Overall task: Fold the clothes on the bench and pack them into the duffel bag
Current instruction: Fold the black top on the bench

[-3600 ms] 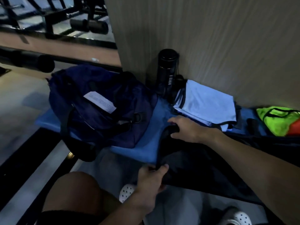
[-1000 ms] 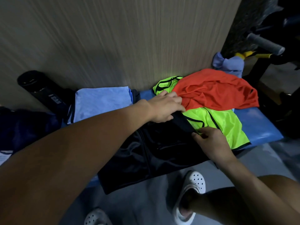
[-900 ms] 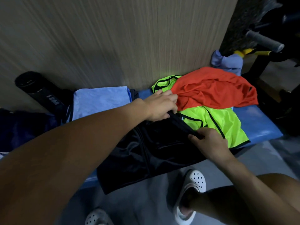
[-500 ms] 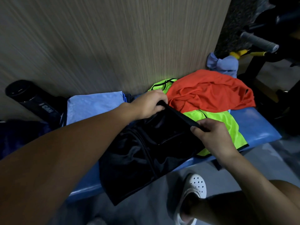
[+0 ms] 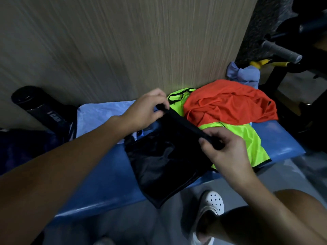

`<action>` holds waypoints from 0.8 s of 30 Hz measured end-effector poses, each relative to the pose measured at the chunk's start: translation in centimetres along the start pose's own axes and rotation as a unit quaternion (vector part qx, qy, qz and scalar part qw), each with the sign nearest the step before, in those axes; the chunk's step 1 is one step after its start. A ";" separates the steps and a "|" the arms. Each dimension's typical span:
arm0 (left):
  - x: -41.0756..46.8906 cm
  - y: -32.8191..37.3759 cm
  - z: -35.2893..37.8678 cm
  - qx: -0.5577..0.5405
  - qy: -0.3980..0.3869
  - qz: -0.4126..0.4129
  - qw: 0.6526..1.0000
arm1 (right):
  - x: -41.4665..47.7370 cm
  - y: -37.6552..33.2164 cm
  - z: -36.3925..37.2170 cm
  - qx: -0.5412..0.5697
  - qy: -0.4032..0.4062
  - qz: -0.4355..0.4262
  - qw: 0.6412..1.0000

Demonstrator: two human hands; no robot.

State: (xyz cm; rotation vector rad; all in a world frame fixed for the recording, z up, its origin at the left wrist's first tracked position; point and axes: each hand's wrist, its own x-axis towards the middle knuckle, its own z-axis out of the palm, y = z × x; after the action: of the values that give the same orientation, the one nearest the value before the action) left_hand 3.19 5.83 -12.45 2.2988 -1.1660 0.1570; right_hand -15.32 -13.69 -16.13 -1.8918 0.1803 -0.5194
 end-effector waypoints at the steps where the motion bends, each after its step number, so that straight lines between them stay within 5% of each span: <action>1: -1.4 -0.3 -0.4 0.004 -0.002 -0.011 1.000 | -0.8 -0.2 0.6 -0.009 -0.015 -0.013 1.000; 10: -12.8 -3.1 -2.4 0.092 -0.059 -0.049 0.993 | -7.5 -1.0 7.5 0.003 -0.149 -0.038 0.988; 16: -15.6 -4.3 -1.6 0.037 -0.109 -0.099 0.988 | -8.7 -1.4 8.8 0.015 -0.228 -0.047 0.972; 20: -15.8 -3.3 -1.5 -0.033 -0.115 -0.171 0.978 | -7.4 -0.5 8.7 -0.222 -0.116 -0.080 0.965; 24: -15.9 -2.7 -0.6 -0.048 -0.111 -0.224 0.967 | -7.3 0.3 8.7 -0.335 -0.156 -0.004 0.929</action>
State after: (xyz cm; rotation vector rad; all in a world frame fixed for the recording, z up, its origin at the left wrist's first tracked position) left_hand -4.41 18.71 -18.48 2.4693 -0.7045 -0.3256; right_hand -17.99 -3.77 -20.90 -2.6130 0.1485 -0.1529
